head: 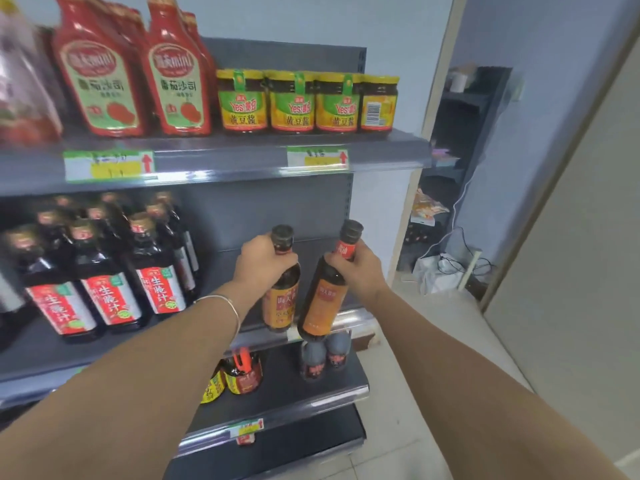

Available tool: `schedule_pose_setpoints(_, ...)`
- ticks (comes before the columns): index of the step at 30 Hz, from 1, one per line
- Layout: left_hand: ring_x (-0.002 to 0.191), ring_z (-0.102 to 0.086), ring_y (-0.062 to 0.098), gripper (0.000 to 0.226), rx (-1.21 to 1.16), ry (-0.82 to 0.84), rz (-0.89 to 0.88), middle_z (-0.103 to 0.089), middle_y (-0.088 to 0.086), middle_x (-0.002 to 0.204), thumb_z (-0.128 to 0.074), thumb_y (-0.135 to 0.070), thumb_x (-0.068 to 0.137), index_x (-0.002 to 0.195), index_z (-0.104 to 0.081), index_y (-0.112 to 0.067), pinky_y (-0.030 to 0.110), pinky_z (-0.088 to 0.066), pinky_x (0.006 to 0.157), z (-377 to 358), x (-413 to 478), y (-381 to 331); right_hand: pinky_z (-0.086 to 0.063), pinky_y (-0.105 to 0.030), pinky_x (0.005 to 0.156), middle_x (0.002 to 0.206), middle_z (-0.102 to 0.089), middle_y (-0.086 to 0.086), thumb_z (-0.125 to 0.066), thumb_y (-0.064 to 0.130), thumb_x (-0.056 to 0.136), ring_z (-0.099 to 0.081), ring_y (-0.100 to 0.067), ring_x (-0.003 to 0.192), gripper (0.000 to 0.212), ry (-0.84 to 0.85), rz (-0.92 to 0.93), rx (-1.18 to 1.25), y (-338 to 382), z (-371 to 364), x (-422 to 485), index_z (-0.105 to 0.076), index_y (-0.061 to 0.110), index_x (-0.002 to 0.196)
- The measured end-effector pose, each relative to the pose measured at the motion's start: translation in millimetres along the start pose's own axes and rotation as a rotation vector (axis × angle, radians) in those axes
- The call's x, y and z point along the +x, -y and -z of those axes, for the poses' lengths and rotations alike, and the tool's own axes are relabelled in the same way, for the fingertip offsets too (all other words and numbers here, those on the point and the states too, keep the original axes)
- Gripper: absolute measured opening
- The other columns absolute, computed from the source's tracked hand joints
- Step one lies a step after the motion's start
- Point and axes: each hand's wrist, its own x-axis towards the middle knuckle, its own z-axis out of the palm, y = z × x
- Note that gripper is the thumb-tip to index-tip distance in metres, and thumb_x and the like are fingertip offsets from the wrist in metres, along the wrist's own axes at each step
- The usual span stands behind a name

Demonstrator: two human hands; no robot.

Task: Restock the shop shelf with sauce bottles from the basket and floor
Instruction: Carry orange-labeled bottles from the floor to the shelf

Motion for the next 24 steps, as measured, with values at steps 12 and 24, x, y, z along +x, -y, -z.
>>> schedule_pose_setpoints(12, 0.09, -0.064, 0.03, 0.008, -0.08, -0.074, 0.139, -0.068, 0.015, 0.087, -0.066, -0.012, 0.072, 0.076, -0.064, -0.005, 0.042, -0.053, 0.083, 0.9, 96.9, 38.0, -0.038, -0.029, 0.073, 0.074, -0.055, 0.014, -0.064, 0.035, 0.08, -0.054, -0.016, 0.079, 0.018, 0.114, 0.095, -0.126, -18.9, -73.9, 134.7, -0.047, 0.027, 0.082)
schedule_pose_setpoints(24, 0.096, -0.063, 0.025, 0.022, -0.172, -0.021, 0.18, -0.067, 0.009, 0.099, -0.065, -0.018, 0.077, 0.097, -0.061, -0.012, 0.041, -0.051, 0.09, -6.4, 143.3, 68.1, -0.043, -0.033, 0.075, 0.107, -0.057, 0.001, -0.053, 0.063, 0.078, -0.058, -0.022, 0.096, 0.04, 0.214, 0.167, -0.323, -30.9, -113.8, 184.1, -0.053, 0.032, 0.104)
